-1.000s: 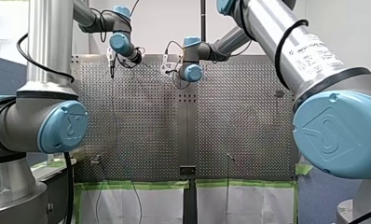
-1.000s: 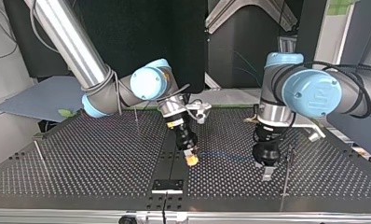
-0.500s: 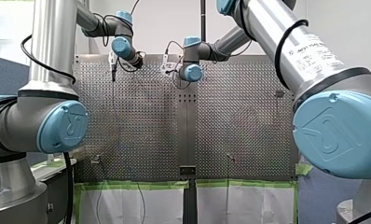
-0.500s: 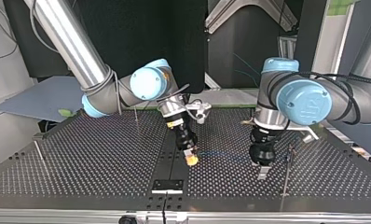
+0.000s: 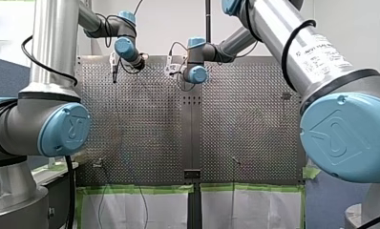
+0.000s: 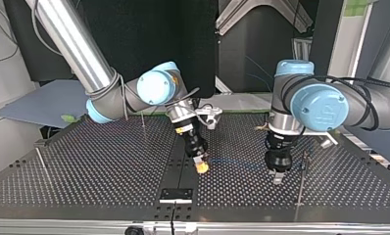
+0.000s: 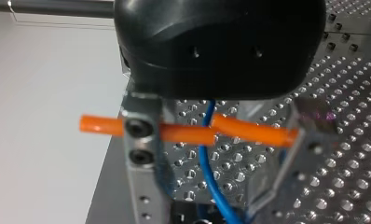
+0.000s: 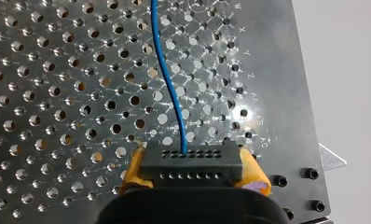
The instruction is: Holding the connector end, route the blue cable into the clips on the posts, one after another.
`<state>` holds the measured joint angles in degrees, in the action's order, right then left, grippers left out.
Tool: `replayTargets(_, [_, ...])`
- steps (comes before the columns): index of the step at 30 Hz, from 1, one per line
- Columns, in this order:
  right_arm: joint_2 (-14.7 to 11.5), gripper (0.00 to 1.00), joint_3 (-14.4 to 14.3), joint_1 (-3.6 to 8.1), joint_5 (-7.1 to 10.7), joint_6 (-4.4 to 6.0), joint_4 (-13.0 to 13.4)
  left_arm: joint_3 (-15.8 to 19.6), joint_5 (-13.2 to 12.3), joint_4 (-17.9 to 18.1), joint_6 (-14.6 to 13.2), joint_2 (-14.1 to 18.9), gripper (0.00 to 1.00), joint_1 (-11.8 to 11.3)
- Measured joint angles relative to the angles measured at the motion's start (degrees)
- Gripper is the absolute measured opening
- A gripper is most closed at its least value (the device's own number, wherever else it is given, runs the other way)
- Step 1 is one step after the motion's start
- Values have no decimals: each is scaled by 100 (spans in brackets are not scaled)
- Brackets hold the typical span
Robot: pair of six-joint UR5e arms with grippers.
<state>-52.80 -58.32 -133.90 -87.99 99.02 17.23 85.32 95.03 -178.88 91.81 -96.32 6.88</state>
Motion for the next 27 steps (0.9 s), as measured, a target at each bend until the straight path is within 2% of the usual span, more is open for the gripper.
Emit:
replayTargets(1, [-1,0,-1,0,0,-1,-2,0,6,-2,-4,1,9,1])
replayTargets(2, [0,0,0,0,0,-1,-4,0,10,-4,-8,1,0,3])
replayTargets(24, [1,0,0,22,1,3,-9,0,92,-30,57,4,0,13])
replayTargets(25, [1,0,0,22,2,3,-8,0,119,-36,53,4,5,14])
replayTargets(26, [1,0,0,22,1,4,-9,0,142,-43,48,4,29,15])
replayTargets(27, [1,0,0,22,1,4,-8,0,164,-55,41,4,29,16])
